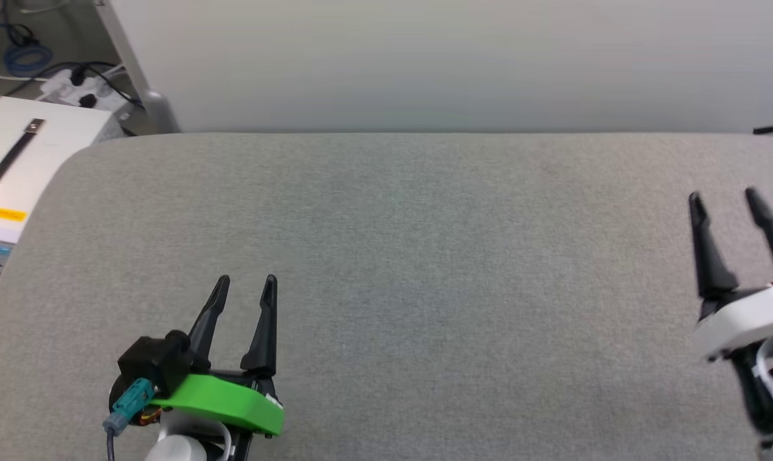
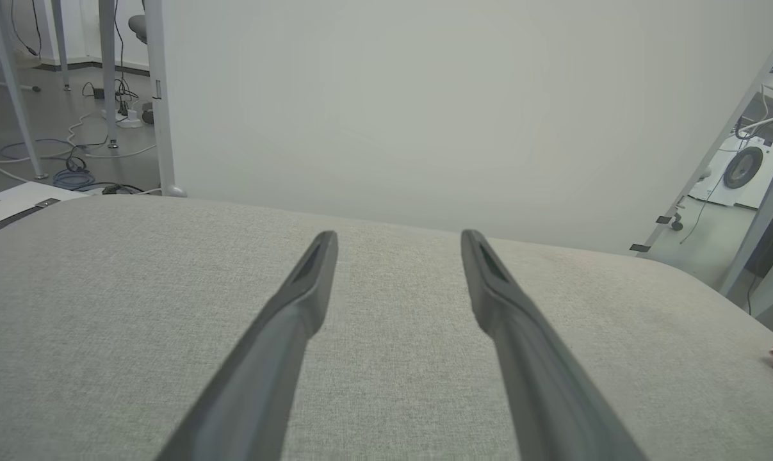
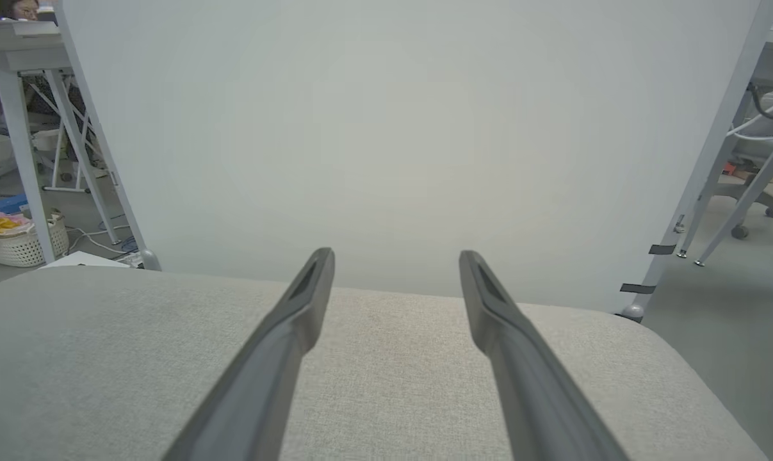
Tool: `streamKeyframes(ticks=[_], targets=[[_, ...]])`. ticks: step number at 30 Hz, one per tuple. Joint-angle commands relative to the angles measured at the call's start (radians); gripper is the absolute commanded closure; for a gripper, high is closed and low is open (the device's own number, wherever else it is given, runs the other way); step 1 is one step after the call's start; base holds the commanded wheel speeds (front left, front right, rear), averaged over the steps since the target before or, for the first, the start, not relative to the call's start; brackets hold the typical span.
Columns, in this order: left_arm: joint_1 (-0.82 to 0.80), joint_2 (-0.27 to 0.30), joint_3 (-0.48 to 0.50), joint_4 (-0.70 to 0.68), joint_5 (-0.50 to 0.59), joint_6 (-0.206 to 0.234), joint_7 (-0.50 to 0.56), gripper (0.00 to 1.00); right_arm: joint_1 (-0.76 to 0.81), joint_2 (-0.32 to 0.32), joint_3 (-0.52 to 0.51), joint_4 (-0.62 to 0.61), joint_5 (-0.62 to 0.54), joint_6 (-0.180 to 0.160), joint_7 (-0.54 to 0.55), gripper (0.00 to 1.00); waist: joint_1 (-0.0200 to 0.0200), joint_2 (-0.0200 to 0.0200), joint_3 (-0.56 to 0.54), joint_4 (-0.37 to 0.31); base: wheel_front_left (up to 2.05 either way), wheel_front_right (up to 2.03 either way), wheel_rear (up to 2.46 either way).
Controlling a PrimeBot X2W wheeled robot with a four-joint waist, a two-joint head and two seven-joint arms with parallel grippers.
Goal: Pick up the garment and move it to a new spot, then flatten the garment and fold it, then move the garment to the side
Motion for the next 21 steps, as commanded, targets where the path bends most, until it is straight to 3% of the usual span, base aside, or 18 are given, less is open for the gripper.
streamKeyframes(ticks=[1, 10, 21], targets=[[0.021, -0.014, 0.011, 0.0, 0.014, -0.003, -0.006, 0.0, 0.032, 0.014, 0.011, -0.002, 0.004, -0.001, -0.022, 0.0, 0.0001, 0.0, -0.042, 0.045, 0.0, 0.0, 0.0], [0.057, -0.055, 0.062, 0.019, 0.074, -0.037, -0.006, 0.0, 0.139, 0.103, 0.063, 0.086, 0.007, -0.001, -0.149, 0.0, 0.0001, 0.0, -0.056, 0.065, 0.0, 0.0, 0.0], [0.066, -0.091, 0.099, 0.01, 0.13, -0.06, -0.006, 0.0, 0.161, 0.145, 0.082, 0.151, -0.012, -0.001, -0.211, 0.0, 0.0001, 0.0, -0.049, 0.058, 0.0, 0.0, 0.0]])
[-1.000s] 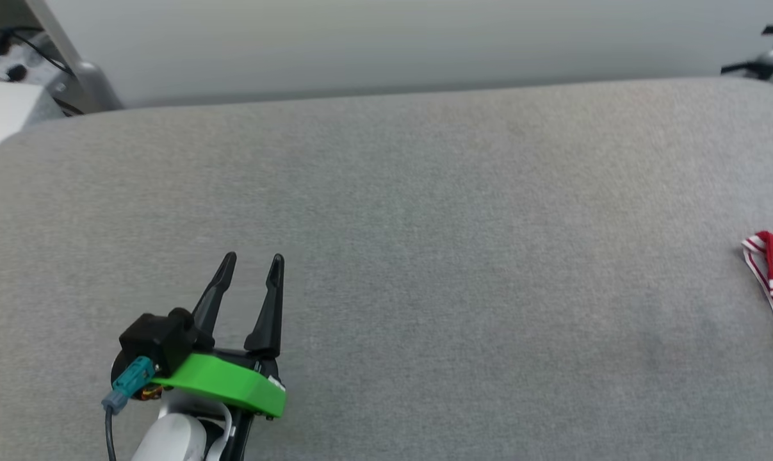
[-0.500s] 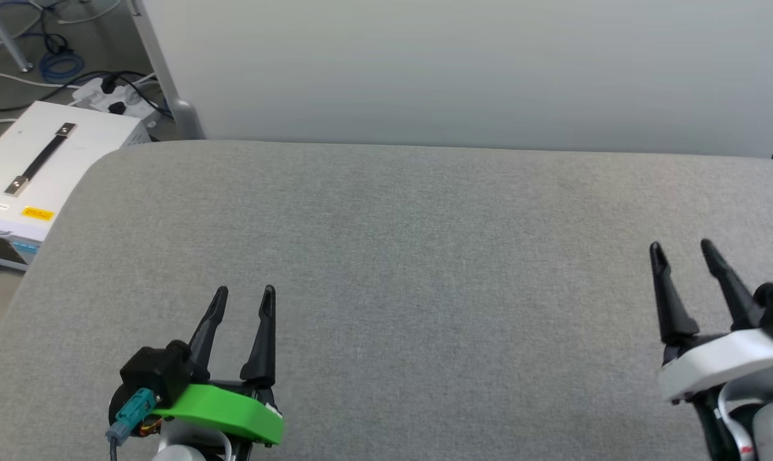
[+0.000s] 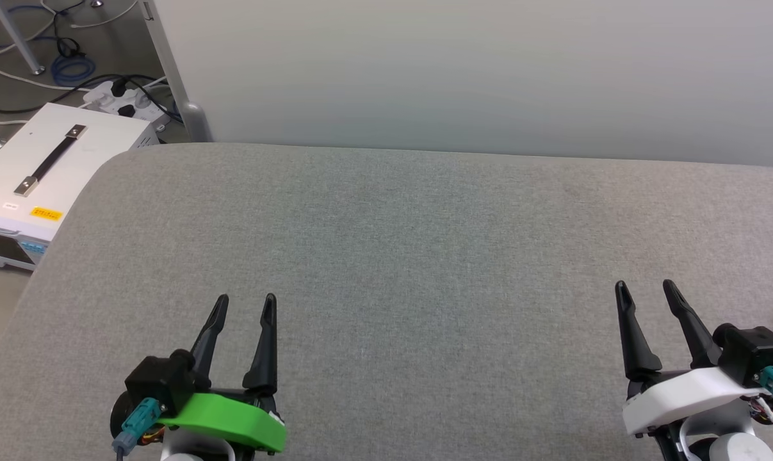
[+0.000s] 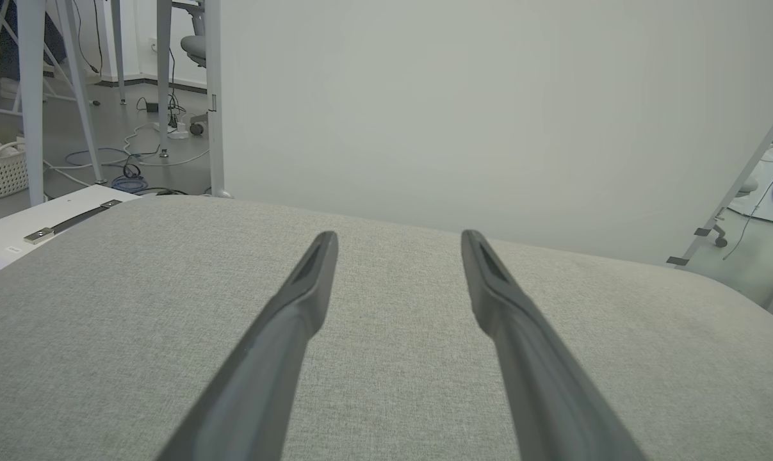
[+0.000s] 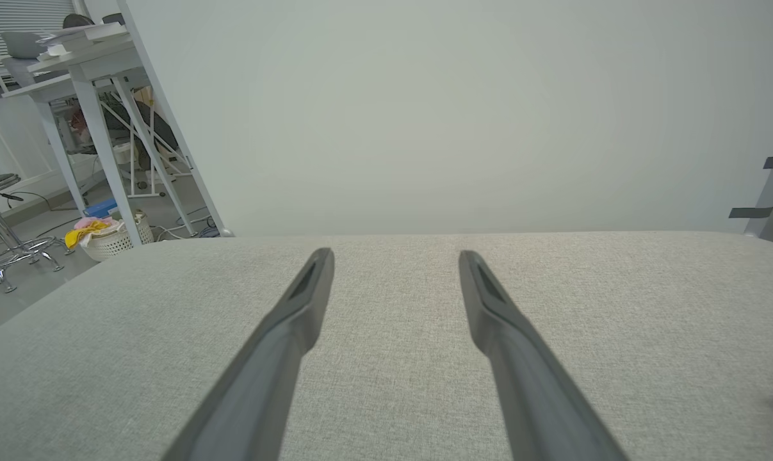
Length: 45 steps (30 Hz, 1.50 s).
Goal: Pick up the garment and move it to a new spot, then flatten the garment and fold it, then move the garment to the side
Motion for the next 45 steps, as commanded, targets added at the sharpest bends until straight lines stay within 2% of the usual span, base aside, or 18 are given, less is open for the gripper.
streamKeyframes(ticks=[1, 28, 29, 45], targets=[[0.009, -0.007, 0.003, -0.005, 0.015, -0.006, -0.006, 0.0, 0.008, 0.004, 0.002, 0.005, -0.009, -0.001, -0.008, 0.0, 0.0001, 0.0, 0.001, 0.0, 0.0, 0.0, 0.0], [0.003, -0.011, -0.01, 0.005, 0.014, -0.01, -0.006, 0.0, 0.004, 0.019, 0.001, 0.015, -0.017, -0.001, -0.005, 0.0, 0.0001, 0.0, 0.003, -0.003, 0.0, 0.0, 0.0], [0.0, -0.01, -0.007, 0.006, 0.018, -0.007, 0.0, 1.0, 0.0, 0.019, 0.0, 0.013, -0.014, 0.0, -0.003, 1.0, 0.0001, 0.0, 0.003, -0.003, 0.0, 0.0, 0.0], [-0.001, -0.014, 0.004, -0.005, 0.051, 0.007, 0.029, 1.0, 0.0, 0.022, -0.002, 0.006, -0.041, 0.0, 0.014, 1.0, 0.0001, 0.0, 0.005, -0.012, 0.0, 0.0, 0.0]])
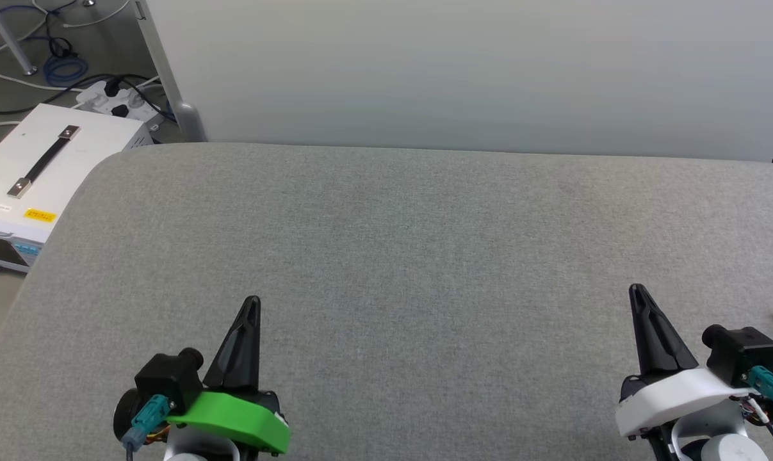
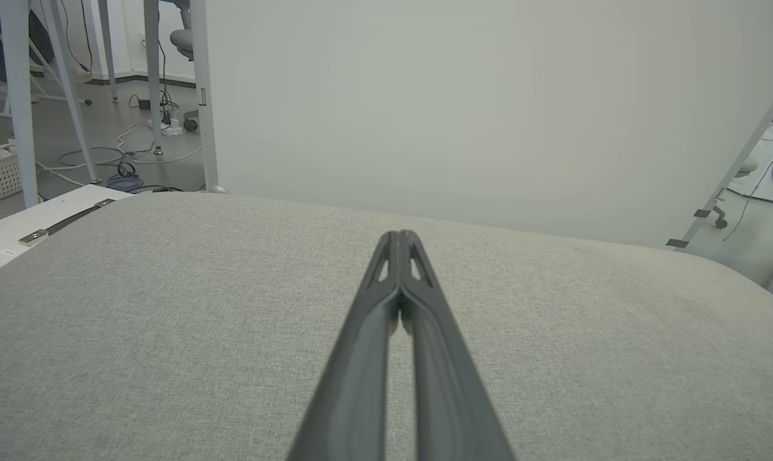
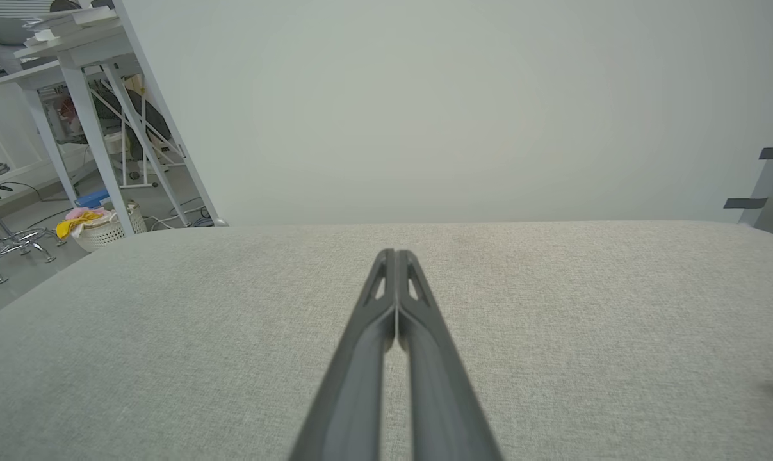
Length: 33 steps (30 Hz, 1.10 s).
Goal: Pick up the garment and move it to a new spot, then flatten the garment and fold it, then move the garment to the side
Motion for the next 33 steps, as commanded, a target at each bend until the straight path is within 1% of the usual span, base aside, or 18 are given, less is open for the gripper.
streamKeyframes(ticks=[1, 33], targets=[[-0.001, -0.004, 0.004, -0.006, 0.012, 0.007, 0.009, 1.0, 0.0, 0.002, -0.001, -0.005, -0.011, 0.0, 0.004, 1.0, 0.0, 0.0, 0.0, -0.001, 0.0, 0.0, 0.0], [-0.002, -0.015, 0.029, -0.034, 0.089, 0.04, 0.073, 1.0, 0.0, 0.009, -0.003, -0.021, -0.075, 0.0, 0.043, 1.0, 0.0, 0.0, 0.004, -0.021, 0.0, 0.0, 0.0]])
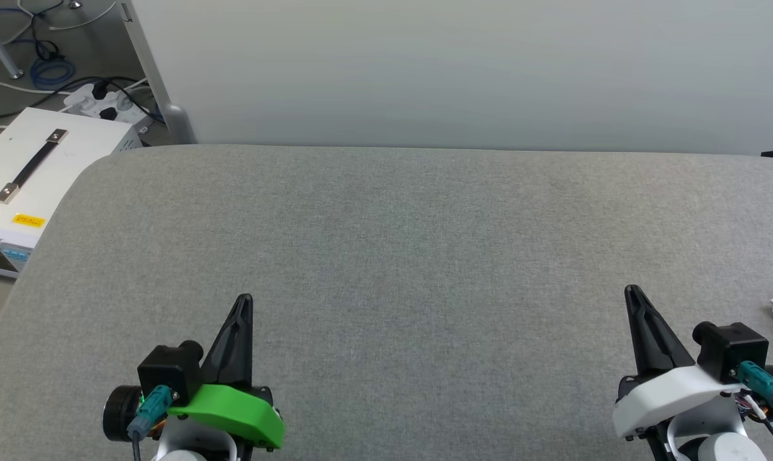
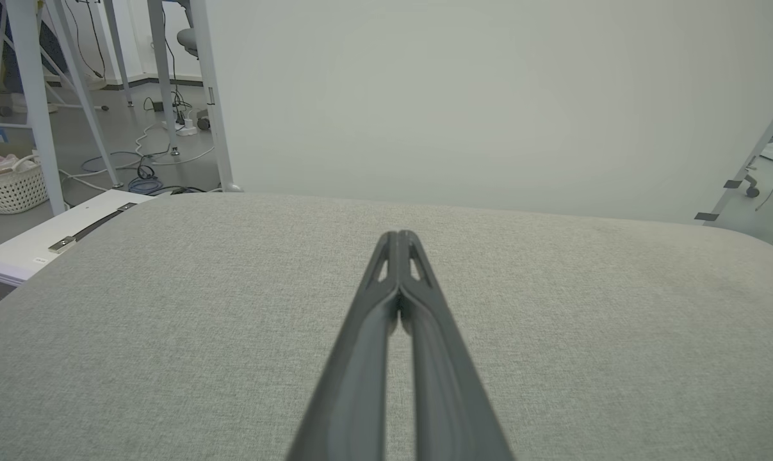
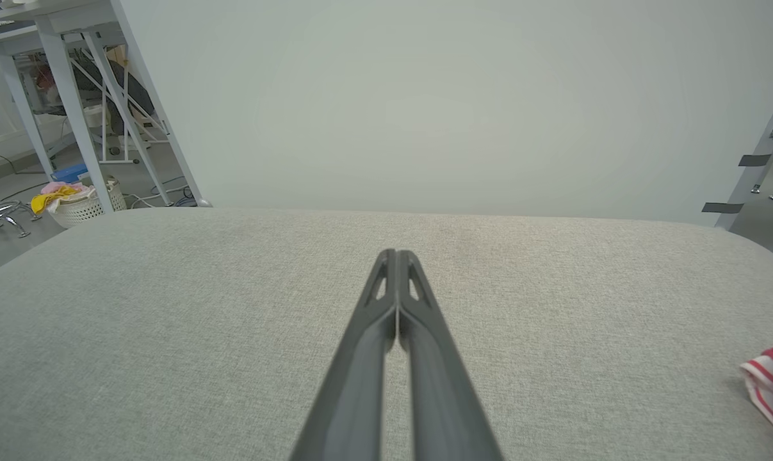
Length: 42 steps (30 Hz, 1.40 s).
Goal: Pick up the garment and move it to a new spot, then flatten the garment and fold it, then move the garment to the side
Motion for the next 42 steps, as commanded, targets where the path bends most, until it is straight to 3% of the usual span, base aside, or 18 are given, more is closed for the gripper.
streamKeyframes(ticks=[1, 42], targets=[[-0.002, -0.008, 0.004, -0.006, 0.016, 0.011, 0.006, 1.0, 0.0, 0.002, -0.002, -0.007, -0.01, 0.0, 0.005, 1.0, 0.0, 0.0, 0.0, -0.001, 0.0, 0.0, 0.0], [-0.004, -0.021, 0.036, -0.042, 0.114, 0.052, 0.088, 1.0, 0.001, 0.011, -0.005, -0.027, -0.091, -0.001, 0.054, 1.0, 0.0, 0.0, 0.005, -0.026, 0.0, 0.0, 0.0]])
